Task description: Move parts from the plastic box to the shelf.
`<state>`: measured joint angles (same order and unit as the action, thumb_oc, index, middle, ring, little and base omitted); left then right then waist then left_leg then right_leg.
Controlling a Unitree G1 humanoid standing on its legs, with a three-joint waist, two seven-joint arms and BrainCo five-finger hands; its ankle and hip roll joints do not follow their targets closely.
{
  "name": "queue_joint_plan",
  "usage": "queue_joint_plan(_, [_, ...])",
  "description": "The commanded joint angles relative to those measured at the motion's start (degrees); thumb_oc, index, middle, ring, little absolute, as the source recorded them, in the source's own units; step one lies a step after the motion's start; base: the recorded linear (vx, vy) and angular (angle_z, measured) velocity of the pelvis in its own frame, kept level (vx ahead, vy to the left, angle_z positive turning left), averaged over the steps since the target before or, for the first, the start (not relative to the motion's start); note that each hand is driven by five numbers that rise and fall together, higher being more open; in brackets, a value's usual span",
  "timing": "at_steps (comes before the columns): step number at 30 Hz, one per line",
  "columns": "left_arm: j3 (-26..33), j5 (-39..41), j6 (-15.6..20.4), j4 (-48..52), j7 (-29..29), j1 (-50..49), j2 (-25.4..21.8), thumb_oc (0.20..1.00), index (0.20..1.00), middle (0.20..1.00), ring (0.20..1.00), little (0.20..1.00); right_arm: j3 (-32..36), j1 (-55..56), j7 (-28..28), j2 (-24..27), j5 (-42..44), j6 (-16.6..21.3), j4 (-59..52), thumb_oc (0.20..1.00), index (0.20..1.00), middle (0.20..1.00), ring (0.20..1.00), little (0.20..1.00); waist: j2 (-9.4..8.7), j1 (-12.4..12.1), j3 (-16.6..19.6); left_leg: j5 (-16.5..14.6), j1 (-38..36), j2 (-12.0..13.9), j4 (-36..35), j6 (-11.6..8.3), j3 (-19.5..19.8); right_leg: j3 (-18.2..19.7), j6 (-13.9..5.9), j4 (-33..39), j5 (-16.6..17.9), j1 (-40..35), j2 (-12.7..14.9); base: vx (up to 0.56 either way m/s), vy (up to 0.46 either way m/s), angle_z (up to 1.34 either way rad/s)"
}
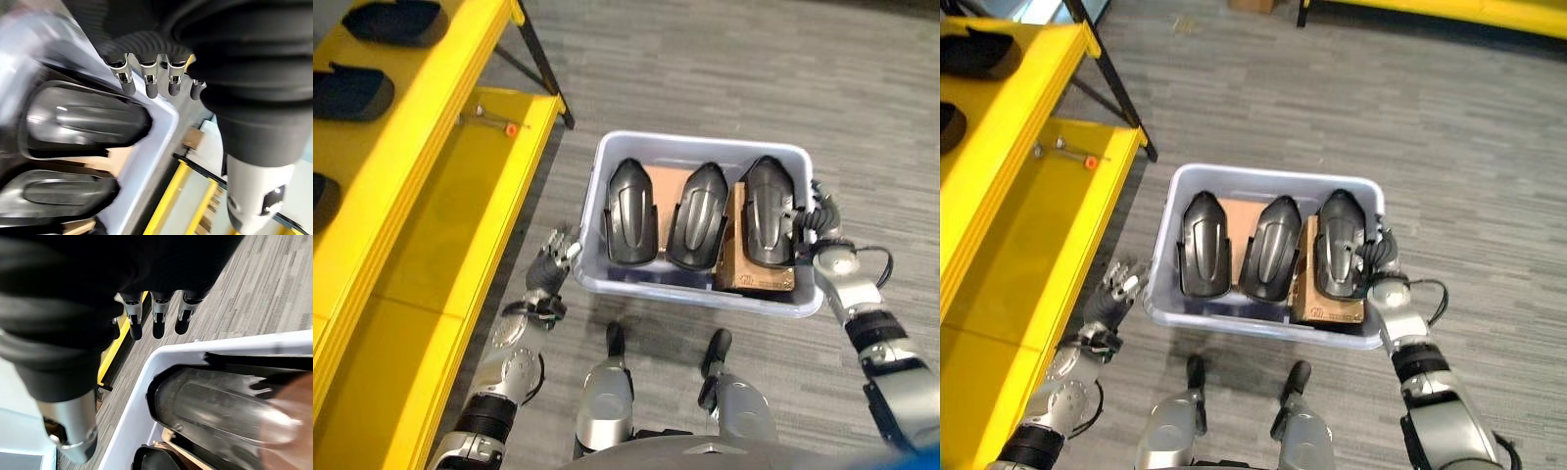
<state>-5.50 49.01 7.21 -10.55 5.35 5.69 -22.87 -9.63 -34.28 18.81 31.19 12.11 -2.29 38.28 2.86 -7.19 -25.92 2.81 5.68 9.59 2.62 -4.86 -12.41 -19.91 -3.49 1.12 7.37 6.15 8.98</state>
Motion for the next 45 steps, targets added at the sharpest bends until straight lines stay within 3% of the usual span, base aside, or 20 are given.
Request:
queue_joint_plan(1, [1.15,0.26,2.65,2.80,-2.16,-1.10,-1.43,1.000,1.000,1.000,1.000,1.000,-0.70,-0.87,0.90,1.87,1.38,0.25,0.38,1.000,1.000,1.000,1.000,1.000,-0.49,-0.44,3.18,1.33,2.91,-0.68,2.08,0.69,0.57,-0.36,-0.81,-11.98,-8.85,0.37,3.18,-0.09,-0.028,0.16])
queue_joint_plan(8, [-2.25,0.51,1.52,6.71,-2.36,2.11,-2.70,1.000,1.000,1.000,1.000,1.000,-3.53,-9.91,-1.66,3.01,3.09,-0.75,10.92,1.000,1.000,1.000,1.000,1.000,1.24,-1.75,0.14,1.09,6.56,-1.21,4.12,1.12,1.63,-0.71,-0.18,-16.14,-9.73,5.15,4.03,-0.07,-0.003,0.02])
queue_joint_plan(12, [-3.67,1.11,1.43,5.71,-3.19,3.11,-2.55,1.000,1.000,1.000,1.000,1.000,-5.83,-13.25,-6.31,2.69,7.45,-3.51,15.36,1.000,1.000,1.000,1.000,1.000,2.07,-2.29,-1.45,1.29,8.38,-1.65,4.72,1.33,1.90,-0.74,-0.23,-18.54,-9.92,8.04,4.79,-0.06,0.013,0.06])
queue_joint_plan(13, [-4.00,1.14,1.64,5.23,-2.76,3.10,-2.56,1.000,1.000,1.000,1.000,1.000,-6.36,-13.81,-9.60,2.09,12.34,-2.69,16.51,1.000,1.000,1.000,1.000,1.000,2.26,-2.50,-1.84,1.36,8.69,-1.78,4.63,1.42,1.89,-0.74,-0.22,-18.90,-9.95,8.68,4.92,-0.05,0.005,0.09])
queue_joint_plan(15, [-3.91,1.81,1.33,4.70,-2.00,2.89,-2.49,1.000,1.000,1.000,1.000,1.000,-6.25,-14.20,-14.14,1.24,14.26,-3.48,17.31,1.000,1.000,1.000,1.000,1.000,2.58,-2.76,-2.35,1.41,8.91,-1.95,4.72,1.41,1.92,-0.73,-0.20,-19.45,-10.03,9.17,5.17,-0.04,0.015,0.09])
queue_joint_plan(20, [-4.23,1.95,0.42,3.91,0.91,2.79,-1.72,1.000,1.000,1.000,1.000,1.000,-8.52,-13.44,-21.59,-0.61,12.55,-1.85,16.76,1.000,1.000,1.000,1.000,1.000,2.67,-2.71,-3.09,1.48,9.18,-2.15,5.07,1.60,1.52,-0.47,-0.34,-20.08,-9.73,10.07,5.53,0.00,0.004,0.01])
queue_joint_plan(27, [-4.69,2.62,0.06,4.84,0.70,2.30,-2.06,1.000,1.000,1.000,1.000,1.000,-11.16,-12.78,-21.51,-2.51,11.59,-3.65,12.56,1.000,1.000,1.000,1.000,1.000,2.46,-2.53,-3.47,0.45,8.04,-2.51,5.14,1.21,1.47,0.41,-1.23,-20.21,-10.36,9.49,5.77,0.03,0.000,0.00])
queue_joint_plan(33, [-5.28,1.50,0.49,4.31,1.45,2.40,-1.98,1.000,1.000,1.000,1.000,1.000,-11.49,-13.72,-20.03,-3.59,11.01,-3.25,13.43,1.000,1.000,1.000,1.000,1.000,2.65,-2.80,-3.87,1.52,8.52,-2.39,5.26,1.76,1.08,-0.02,-0.51,-19.54,-9.00,9.55,5.51,-0.02,0.000,0.00])
queue_joint_plan(35, [-5.64,1.50,0.40,4.61,1.10,2.32,-1.99,1.000,1.000,1.000,1.000,1.000,-11.59,-13.68,-18.35,-3.82,9.27,-3.13,13.00,1.000,1.000,1.000,1.000,1.000,2.65,-2.81,-3.87,1.55,8.58,-2.40,5.29,1.77,1.10,-0.06,-0.53,-19.45,-8.86,9.55,5.44,-0.03,0.000,0.00])
queue_joint_plan(39, [-6.24,1.64,0.15,4.73,1.67,2.32,-1.61,1.000,1.000,1.000,1.000,1.000,-11.40,-14.45,-0.89,-3.29,-1.80,-2.79,13.11,1.000,1.000,1.000,1.000,1.000,2.72,-2.53,-3.87,1.58,8.29,-2.23,5.00,1.82,0.94,0.20,-0.63,-18.89,-8.45,9.34,5.18,0.00,0.000,0.00])
queue_joint_plan(45, [-8.69,2.52,2.27,5.16,0.19,2.22,-1.38,1.000,1.000,1.000,1.000,1.000,-10.44,-14.87,16.77,-0.57,-21.01,-2.06,10.62,1.000,1.000,1.000,1.000,1.000,3.07,-1.33,-3.87,1.64,8.44,-2.13,4.34,2.01,0.73,1.01,-0.95,-18.04,-7.97,9.71,4.64,-0.01,0.024,-0.03])
